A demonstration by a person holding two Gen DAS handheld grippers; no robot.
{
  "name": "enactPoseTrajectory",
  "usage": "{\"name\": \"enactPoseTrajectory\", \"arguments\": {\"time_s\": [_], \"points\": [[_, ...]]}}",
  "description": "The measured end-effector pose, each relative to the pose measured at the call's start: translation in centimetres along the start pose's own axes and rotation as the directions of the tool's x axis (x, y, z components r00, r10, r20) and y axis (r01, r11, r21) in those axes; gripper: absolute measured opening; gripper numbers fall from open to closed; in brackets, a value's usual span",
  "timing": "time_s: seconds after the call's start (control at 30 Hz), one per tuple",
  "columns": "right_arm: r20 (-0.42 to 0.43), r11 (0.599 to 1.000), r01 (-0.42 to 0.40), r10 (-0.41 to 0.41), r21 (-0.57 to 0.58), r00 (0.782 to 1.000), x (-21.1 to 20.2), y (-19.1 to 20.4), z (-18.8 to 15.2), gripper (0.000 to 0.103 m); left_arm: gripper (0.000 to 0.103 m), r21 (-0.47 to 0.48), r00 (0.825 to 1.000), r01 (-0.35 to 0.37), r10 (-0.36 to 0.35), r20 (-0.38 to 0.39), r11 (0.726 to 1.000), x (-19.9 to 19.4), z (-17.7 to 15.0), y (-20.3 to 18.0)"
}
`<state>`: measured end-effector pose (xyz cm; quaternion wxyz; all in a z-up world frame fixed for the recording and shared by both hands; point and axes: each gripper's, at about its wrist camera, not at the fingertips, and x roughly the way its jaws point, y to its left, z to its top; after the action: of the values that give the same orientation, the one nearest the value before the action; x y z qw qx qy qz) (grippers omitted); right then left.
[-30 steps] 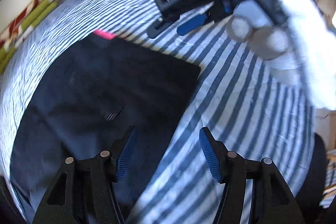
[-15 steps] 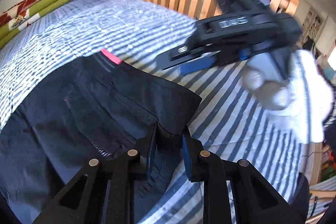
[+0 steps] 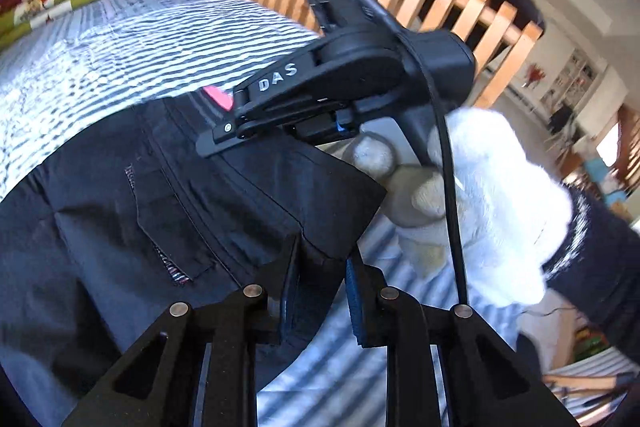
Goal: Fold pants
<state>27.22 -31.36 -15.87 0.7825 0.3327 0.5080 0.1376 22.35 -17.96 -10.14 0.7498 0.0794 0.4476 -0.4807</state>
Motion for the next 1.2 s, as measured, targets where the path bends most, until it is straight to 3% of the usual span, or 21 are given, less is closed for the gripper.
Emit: {"name": "enactPoseTrajectory", "arguments": {"time_s": [0.13,0.23,0.33,0.43,0.5,0.6,0.67,0.7,0.77,0.83,0.9,0.93,1.0,1.1,1.2], "points": [[0.078,0.993,0.108,-0.103,-0.057,0.992,-5.6,1.0,-2.1,0.016,0.023,0.051,0.997,0.076,-0.077,0.016,0.996,-0.4,0.6,-4.5],[0.14,0.985,0.169,-0.163,-0.033,0.977,-11.2,-0.3,-4.4,0.016,0.023,0.125,0.991,0.132,-0.135,0.021,0.983,0.0,0.9,-8.9],[0.167,0.967,0.254,-0.255,0.029,0.952,-15.0,-2.8,-6.9,0.016,0.028,0.148,0.981,0.192,-0.188,-0.041,0.97,1.9,1.2,-12.0],[0.159,0.936,0.347,-0.353,0.062,0.922,-15.9,-5.2,-7.9,0.016,0.039,0.139,0.979,0.18,-0.165,-0.118,0.974,4.0,0.7,-13.2],[0.143,0.927,0.368,-0.375,0.073,0.916,-15.4,-6.4,-7.9,0.017,0.04,0.139,0.982,0.158,-0.141,-0.125,0.978,3.4,0.2,-13.0],[0.069,0.895,0.438,-0.444,0.086,0.894,-14.3,-7.4,-7.5,0.025,0.047,0.129,0.988,0.126,-0.113,-0.102,0.984,-0.2,-1.0,-10.3],[0.073,0.873,0.479,-0.486,0.093,0.871,-14.6,-7.0,-7.3,0.027,0.056,0.103,0.996,0.059,-0.051,-0.075,0.993,-3.8,-2.2,-6.6],[0.09,0.862,0.499,-0.506,0.083,0.858,-15.0,-6.3,-7.3,0.027,0.056,0.077,0.998,0.026,-0.021,-0.067,0.997,-5.1,-2.5,-4.5],[0.138,0.82,0.571,-0.57,0.031,0.81,-15.6,-4.1,-7.2,0.028,0.056,0.0,0.996,-0.066,0.066,-0.055,0.998,-9.0,-4.1,0.6],[0.206,0.786,0.617,-0.596,-0.049,0.776,-16.3,-1.2,-7.3,0.033,0.056,-0.059,0.984,-0.173,0.17,-0.053,0.983,-12.1,-5.7,5.6],[0.279,0.747,0.65,-0.6,-0.14,0.749,-16.3,2.6,-7.2,0.037,0.056,-0.158,0.961,-0.275,0.269,-0.059,0.948,-15.4,-7.2,11.5],[0.316,0.74,0.644,-0.574,-0.196,0.755,-15.9,4.5,-7.2,0.037,0.056,-0.216,0.949,-0.314,0.309,-0.058,0.925,-16.8,-7.8,14.2],[0.342,0.74,0.596,-0.497,-0.312,0.797,-14.3,7.9,-7.2,0.038,0.056,-0.332,0.926,-0.369,0.373,-0.053,0.868,-19.5,-8.9,19.3],[0.327,0.718,0.502,-0.383,-0.482,0.864,-9.5,13.3,-7.2,0.039,0.056,-0.465,0.915,-0.376,0.402,-0.046,0.802,-22.6,-11.0,25.2],[0.27,0.688,0.425,-0.328,-0.589,0.905,-4.0,17.2,-6.5,0.039,0.056,-0.54,0.907,-0.371,0.419,-0.038,0.755,-24.8,-13.3,29.0]]}}
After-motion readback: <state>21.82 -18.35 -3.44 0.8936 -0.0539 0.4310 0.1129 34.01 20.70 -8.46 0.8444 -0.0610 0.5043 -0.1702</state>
